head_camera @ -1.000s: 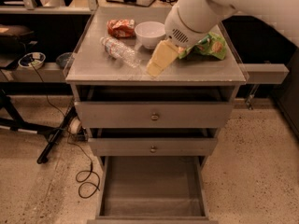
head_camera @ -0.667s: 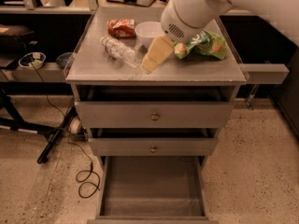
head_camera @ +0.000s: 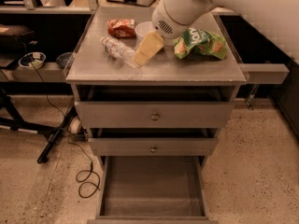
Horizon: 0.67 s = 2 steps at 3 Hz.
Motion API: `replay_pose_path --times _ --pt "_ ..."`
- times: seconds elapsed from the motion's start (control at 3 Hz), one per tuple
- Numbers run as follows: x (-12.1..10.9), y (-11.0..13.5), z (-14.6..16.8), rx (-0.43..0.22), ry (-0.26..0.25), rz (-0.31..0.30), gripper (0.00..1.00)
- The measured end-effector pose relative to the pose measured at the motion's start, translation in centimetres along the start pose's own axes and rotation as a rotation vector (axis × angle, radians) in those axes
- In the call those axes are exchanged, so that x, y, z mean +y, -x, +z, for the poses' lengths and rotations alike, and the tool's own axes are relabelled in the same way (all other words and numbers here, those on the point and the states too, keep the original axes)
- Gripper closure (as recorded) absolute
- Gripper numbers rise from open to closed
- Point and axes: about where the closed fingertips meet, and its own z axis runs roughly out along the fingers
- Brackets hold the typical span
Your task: Place water bottle into bottom drawer
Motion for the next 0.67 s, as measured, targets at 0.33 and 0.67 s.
replay_pose_path --times 0.33,0.67 --pt "0.0 0.0 0.01 0.0 0.0 0.0 0.0" --pt "-0.05 -0.37 0.39 -0.01 0.013 0.015 0.0"
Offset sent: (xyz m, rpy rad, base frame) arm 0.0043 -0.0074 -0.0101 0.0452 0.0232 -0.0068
